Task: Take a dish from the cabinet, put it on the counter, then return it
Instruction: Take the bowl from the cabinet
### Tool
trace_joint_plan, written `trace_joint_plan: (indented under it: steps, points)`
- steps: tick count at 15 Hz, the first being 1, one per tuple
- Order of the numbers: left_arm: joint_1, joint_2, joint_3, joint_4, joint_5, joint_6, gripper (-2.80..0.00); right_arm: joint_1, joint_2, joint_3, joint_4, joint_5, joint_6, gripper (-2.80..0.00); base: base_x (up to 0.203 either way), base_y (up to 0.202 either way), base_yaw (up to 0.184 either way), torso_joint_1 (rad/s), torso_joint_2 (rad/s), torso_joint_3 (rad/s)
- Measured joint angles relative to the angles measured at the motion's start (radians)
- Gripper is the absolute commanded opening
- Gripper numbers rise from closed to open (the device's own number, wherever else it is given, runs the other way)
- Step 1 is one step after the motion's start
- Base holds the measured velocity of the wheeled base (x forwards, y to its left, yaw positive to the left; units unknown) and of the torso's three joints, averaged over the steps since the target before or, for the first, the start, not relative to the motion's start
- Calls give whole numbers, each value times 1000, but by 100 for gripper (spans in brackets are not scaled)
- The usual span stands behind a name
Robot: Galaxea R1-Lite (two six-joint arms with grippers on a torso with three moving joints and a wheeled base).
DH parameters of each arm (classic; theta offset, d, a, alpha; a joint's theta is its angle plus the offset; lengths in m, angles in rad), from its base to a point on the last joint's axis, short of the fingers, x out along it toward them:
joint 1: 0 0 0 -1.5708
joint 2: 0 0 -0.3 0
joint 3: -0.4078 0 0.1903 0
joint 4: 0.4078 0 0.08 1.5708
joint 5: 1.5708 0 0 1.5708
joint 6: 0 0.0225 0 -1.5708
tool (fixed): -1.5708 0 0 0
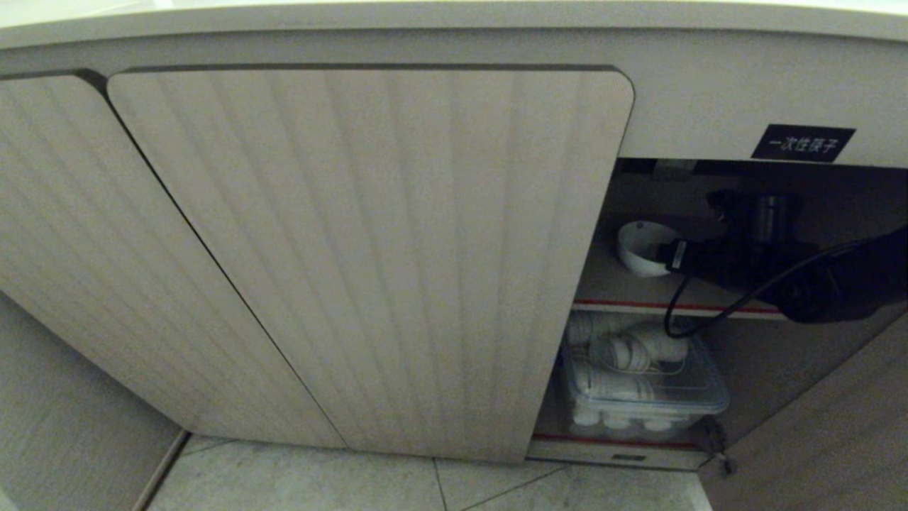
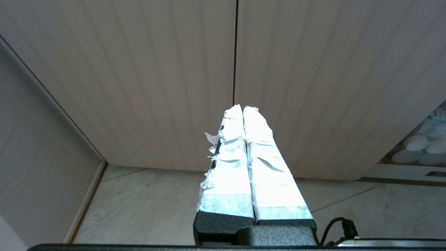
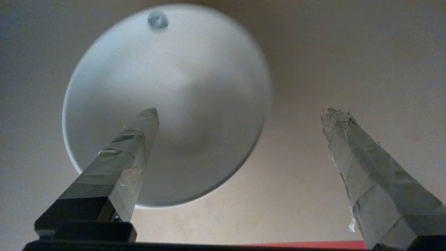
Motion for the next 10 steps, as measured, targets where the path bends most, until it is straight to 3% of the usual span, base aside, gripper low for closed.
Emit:
trace_joint_plan:
  steps: [4,10]
  points:
    - [0,0,0,0,0,0,-280,0,1,-58,79,5,71,0,0,0,0,0,0,0]
    - [0,0,0,0,-1,0,-280,0,14,-86,99,4,83,0,0,0,0,0,0,0]
